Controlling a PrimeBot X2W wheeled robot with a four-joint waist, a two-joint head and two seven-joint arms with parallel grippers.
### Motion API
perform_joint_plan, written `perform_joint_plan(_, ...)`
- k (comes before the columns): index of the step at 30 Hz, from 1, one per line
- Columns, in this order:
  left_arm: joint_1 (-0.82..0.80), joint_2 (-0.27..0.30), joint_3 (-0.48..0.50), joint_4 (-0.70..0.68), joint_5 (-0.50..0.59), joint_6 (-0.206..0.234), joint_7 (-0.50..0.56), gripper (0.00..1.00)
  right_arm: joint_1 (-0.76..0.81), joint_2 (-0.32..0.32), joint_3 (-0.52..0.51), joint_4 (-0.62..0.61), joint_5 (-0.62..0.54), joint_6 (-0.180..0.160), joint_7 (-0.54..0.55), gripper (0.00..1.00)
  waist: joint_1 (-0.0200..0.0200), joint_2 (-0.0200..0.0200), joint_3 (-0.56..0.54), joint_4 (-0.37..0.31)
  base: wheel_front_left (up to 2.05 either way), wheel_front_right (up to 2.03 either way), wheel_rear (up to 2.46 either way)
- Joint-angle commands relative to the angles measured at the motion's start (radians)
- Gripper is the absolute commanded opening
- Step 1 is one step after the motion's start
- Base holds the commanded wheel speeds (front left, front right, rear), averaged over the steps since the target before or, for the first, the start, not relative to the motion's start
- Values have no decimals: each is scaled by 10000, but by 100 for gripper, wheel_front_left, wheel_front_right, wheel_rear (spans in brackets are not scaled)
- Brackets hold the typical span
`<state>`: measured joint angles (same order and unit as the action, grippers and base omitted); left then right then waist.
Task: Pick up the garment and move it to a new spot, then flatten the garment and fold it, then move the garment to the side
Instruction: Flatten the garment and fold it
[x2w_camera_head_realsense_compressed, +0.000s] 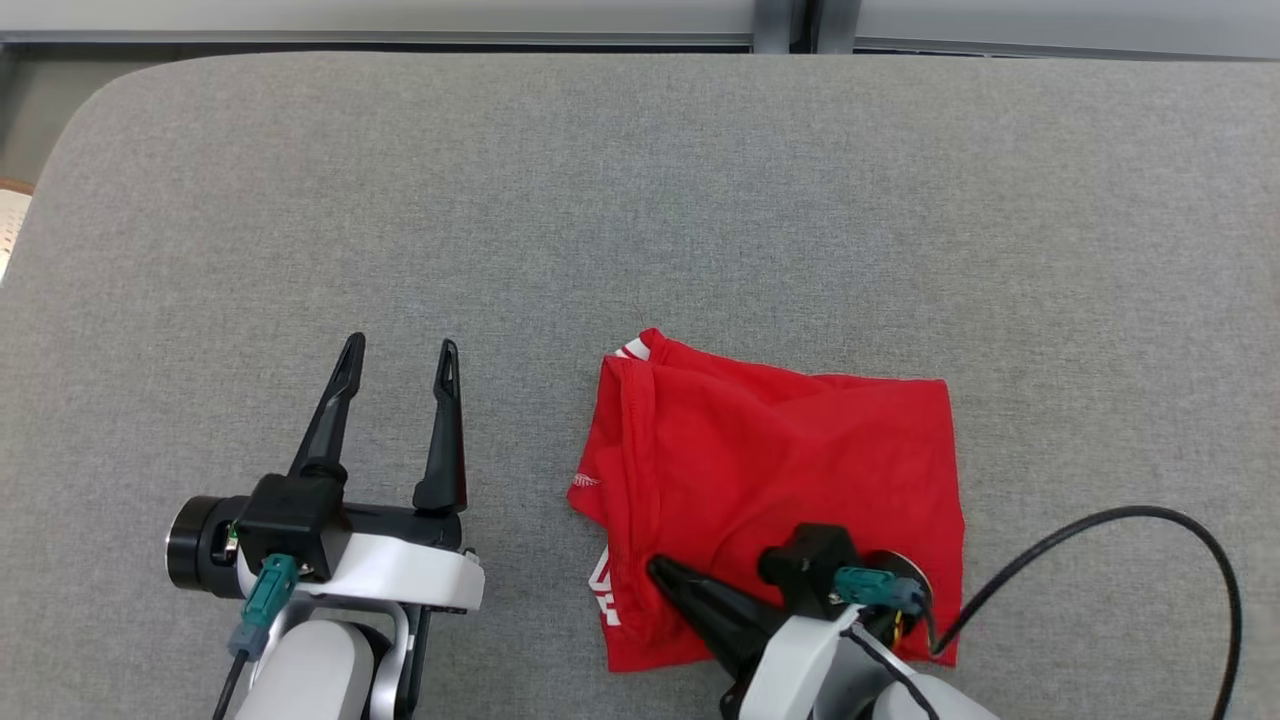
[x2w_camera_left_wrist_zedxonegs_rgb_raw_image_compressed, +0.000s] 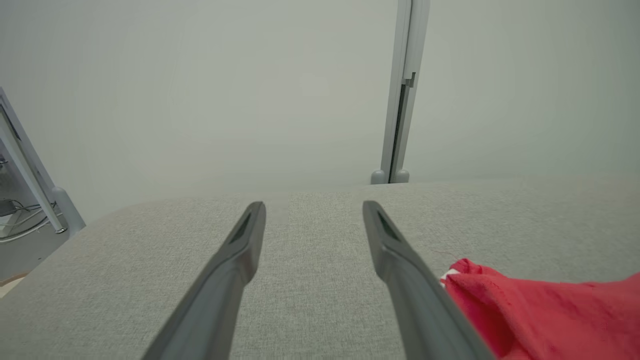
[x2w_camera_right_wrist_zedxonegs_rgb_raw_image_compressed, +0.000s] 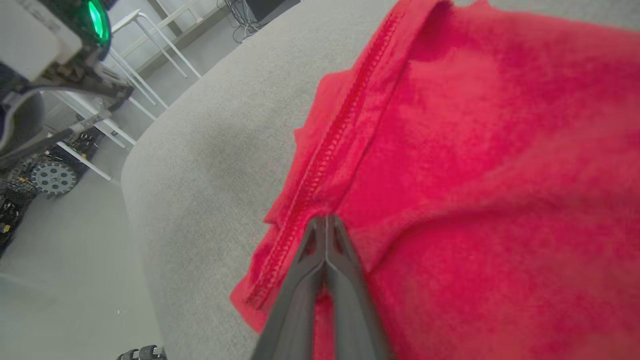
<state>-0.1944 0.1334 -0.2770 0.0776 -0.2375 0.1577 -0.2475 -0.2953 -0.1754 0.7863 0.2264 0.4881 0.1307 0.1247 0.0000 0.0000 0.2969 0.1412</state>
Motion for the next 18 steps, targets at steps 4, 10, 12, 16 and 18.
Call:
perform_joint_plan(4, -229, -22, 30, 104, -13, -36, -101, 100, -561, 136, 734, 319, 374, 1, -98, 0, 0, 0, 66, 53, 0, 0, 0)
perform_joint_plan(10, -261, -69, 54, 172, -32, -23, -143, 100, -1160, 357, 1311, 659, 734, 1, -479, 0, 0, 0, 103, 24, 0, 0, 0)
perform_joint_plan(12, -260, -69, 80, 171, -28, -20, -160, 100, -1366, 379, 1425, 589, 817, 1, -783, 0, 0, 0, 110, -22, 0, 0, 0)
perform_joint_plan(16, -225, -24, 141, 150, 8, 6, -166, 100, -1654, 266, 1455, 47, 1016, 1, -1365, 0, 0, 0, 84, -165, 0, 0, 0)
perform_joint_plan(18, -206, 16, 174, 144, 21, 19, -171, 100, -1735, 67, 1330, -303, 1042, 1, -1577, 0, 0, 0, 36, -261, 0, 0, 0)
